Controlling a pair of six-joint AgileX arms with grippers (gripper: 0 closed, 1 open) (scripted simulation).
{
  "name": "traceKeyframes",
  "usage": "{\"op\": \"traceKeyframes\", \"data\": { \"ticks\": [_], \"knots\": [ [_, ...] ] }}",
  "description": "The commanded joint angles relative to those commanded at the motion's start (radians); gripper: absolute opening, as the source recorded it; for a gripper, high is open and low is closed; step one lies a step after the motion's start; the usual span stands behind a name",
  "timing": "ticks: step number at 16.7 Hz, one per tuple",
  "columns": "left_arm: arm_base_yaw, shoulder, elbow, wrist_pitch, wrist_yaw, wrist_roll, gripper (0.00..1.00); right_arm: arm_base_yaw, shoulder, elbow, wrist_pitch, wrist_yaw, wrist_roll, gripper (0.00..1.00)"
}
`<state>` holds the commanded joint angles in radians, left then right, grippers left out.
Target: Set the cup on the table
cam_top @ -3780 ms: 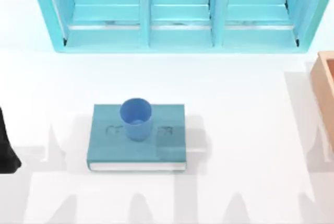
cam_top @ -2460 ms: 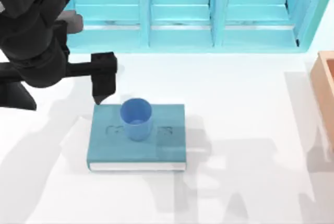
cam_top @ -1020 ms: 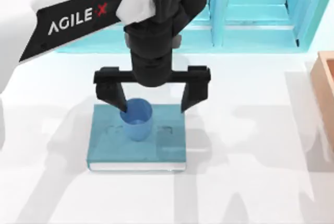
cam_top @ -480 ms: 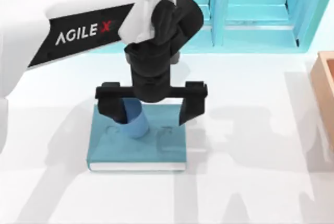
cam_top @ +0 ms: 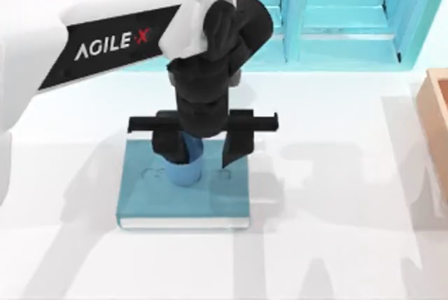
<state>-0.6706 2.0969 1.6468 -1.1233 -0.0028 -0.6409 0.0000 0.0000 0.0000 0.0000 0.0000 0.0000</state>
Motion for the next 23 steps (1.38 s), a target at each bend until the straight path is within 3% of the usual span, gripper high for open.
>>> {"op": "traceKeyframes", "data": {
  "ticks": [4, 5, 14, 23],
  "knots": [
    [0.0, 0.0, 0.0, 0.0, 0.0, 0.0, 0.02, 0.0, 0.0, 0.0, 0.0, 0.0, 0.0, 1.0],
    [0.0, 0.0, 0.0, 0.0, 0.0, 0.0, 0.0, 0.0, 0.0, 0.0, 0.0, 0.0, 0.0, 1.0],
    [0.0, -0.002, 0.004, -0.003, 0.0, 0.001, 0.0, 0.0, 0.0, 0.0, 0.0, 0.0, 0.0, 1.0],
    [-0.001, -0.025, 0.163, -0.187, 0.0, -0.001, 0.0, 0.0, 0.0, 0.0, 0.0, 0.0, 0.0, 1.0]
  ]
}}
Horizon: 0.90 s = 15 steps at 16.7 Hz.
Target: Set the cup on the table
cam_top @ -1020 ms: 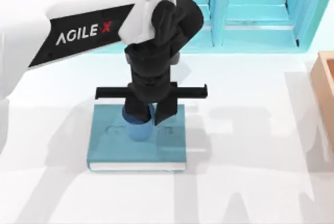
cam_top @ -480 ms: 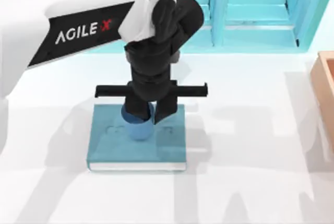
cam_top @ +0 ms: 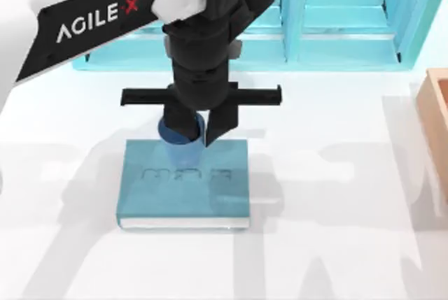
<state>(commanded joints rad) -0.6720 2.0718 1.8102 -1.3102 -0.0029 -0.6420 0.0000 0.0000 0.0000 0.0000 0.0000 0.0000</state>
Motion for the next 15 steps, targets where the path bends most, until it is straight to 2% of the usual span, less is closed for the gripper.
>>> {"op": "traceKeyframes", "data": {
  "ticks": [4, 6, 15],
  "knots": [
    [0.004, 0.004, -0.003, 0.002, 0.0, 0.003, 0.0, 0.0, 0.0, 0.0, 0.0, 0.0, 0.0, 1.0],
    [0.04, -0.008, -0.014, 0.001, -0.003, 0.039, 0.0, 0.0, 0.0, 0.0, 0.0, 0.0, 0.0, 1.0],
    [0.471, -0.147, -0.148, -0.001, -0.028, 0.467, 0.0, 0.0, 0.0, 0.0, 0.0, 0.0, 0.0, 1.0]
  ]
}}
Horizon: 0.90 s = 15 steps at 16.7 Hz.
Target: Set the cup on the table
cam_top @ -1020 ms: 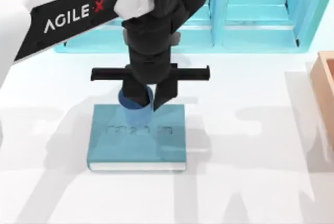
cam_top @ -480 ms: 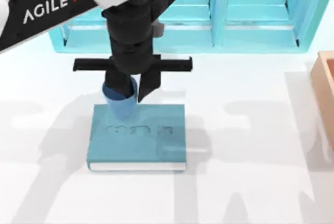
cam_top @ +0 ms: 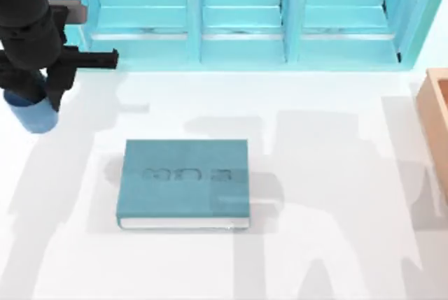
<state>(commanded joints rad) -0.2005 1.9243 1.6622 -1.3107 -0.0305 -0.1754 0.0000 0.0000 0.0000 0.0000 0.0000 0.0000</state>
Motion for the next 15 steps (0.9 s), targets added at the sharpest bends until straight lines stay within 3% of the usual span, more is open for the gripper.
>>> {"op": "traceKeyframes", "data": {
  "ticks": [8, 15],
  "knots": [
    [0.034, -0.009, -0.029, 0.017, -0.005, 0.036, 0.0, 0.0, 0.0, 0.0, 0.0, 0.0, 0.0, 1.0],
    [0.063, 0.013, -0.221, 0.237, -0.002, 0.063, 0.0, 0.0, 0.0, 0.0, 0.0, 0.0, 0.0, 1.0]
  ]
}}
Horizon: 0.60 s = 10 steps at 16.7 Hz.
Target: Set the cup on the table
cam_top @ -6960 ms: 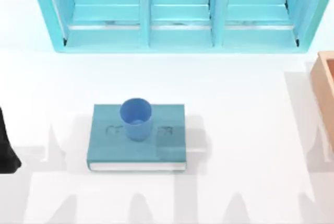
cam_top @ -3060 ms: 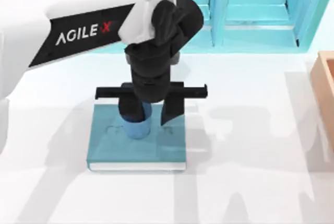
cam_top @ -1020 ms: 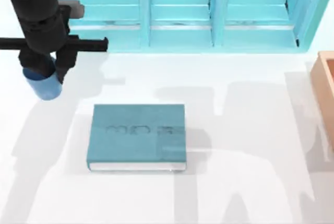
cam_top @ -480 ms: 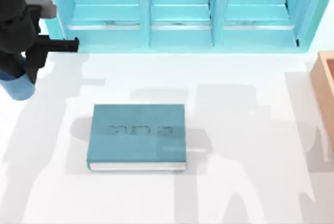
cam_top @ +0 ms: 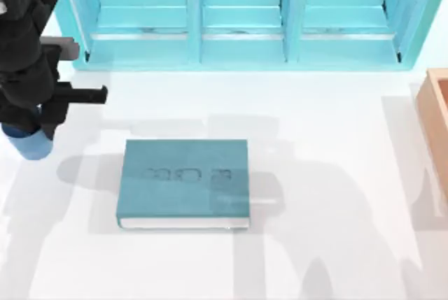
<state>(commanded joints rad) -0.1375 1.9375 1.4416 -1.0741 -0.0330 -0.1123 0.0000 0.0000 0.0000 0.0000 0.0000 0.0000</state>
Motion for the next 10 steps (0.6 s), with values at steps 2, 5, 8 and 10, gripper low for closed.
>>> {"op": "traceKeyframes", "data": {
  "ticks": [2, 5, 8, 10],
  "knots": [
    [0.001, 0.002, -0.01, 0.01, 0.0, 0.002, 0.0, 0.0, 0.0, 0.0, 0.0, 0.0, 0.0, 1.0],
    [0.001, 0.002, -0.01, 0.01, 0.0, 0.002, 0.08, 0.0, 0.0, 0.0, 0.0, 0.0, 0.0, 1.0],
    [0.001, 0.002, -0.01, 0.01, 0.0, 0.002, 0.3, 0.0, 0.0, 0.0, 0.0, 0.0, 0.0, 1.0],
    [0.001, 0.002, -0.01, 0.01, 0.0, 0.002, 0.45, 0.0, 0.0, 0.0, 0.0, 0.0, 0.0, 1.0]
  ]
}}
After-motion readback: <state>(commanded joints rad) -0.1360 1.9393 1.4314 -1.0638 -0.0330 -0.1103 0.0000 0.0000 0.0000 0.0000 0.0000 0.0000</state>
